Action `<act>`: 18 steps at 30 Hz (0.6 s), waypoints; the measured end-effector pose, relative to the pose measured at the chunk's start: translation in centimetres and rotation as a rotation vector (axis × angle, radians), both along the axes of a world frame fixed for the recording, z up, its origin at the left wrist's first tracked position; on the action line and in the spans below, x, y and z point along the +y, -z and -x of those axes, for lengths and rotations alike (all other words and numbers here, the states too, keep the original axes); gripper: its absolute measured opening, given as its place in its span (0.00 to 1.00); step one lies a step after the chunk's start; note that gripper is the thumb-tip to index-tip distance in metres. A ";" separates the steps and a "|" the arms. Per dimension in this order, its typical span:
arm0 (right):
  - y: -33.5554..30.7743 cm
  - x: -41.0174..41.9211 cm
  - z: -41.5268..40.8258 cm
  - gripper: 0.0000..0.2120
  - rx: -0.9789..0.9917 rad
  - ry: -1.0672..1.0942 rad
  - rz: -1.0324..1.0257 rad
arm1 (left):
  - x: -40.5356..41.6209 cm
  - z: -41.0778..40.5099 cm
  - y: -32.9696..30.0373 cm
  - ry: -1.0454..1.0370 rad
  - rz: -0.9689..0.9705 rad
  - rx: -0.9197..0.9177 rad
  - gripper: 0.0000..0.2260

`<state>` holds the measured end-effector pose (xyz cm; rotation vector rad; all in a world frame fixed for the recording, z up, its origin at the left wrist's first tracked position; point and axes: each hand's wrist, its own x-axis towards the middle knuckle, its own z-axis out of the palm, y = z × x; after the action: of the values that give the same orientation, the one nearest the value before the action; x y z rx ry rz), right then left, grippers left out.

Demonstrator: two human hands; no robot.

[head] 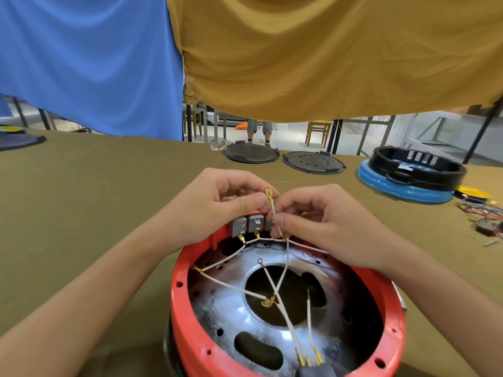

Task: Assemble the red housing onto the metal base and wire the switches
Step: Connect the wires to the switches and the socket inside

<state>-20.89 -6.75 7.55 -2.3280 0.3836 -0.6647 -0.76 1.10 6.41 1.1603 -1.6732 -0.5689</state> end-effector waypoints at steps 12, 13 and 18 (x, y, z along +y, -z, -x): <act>0.2 -0.1 -0.1 0.05 0.039 -0.038 -0.024 | 0.3 0.0 -0.2 0.012 -0.005 0.025 0.05; 0.2 -0.1 -0.1 0.05 0.022 -0.028 -0.030 | 0.2 0.0 -0.2 0.000 -0.005 0.028 0.04; 0.2 -0.1 -0.1 0.06 -0.086 0.017 -0.051 | 0.1 -0.1 -0.1 -0.064 -0.004 -0.035 0.06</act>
<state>-20.82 -6.84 7.35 -2.2421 0.3769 -0.7522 -0.65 1.24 6.50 1.2288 -1.6586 -0.5150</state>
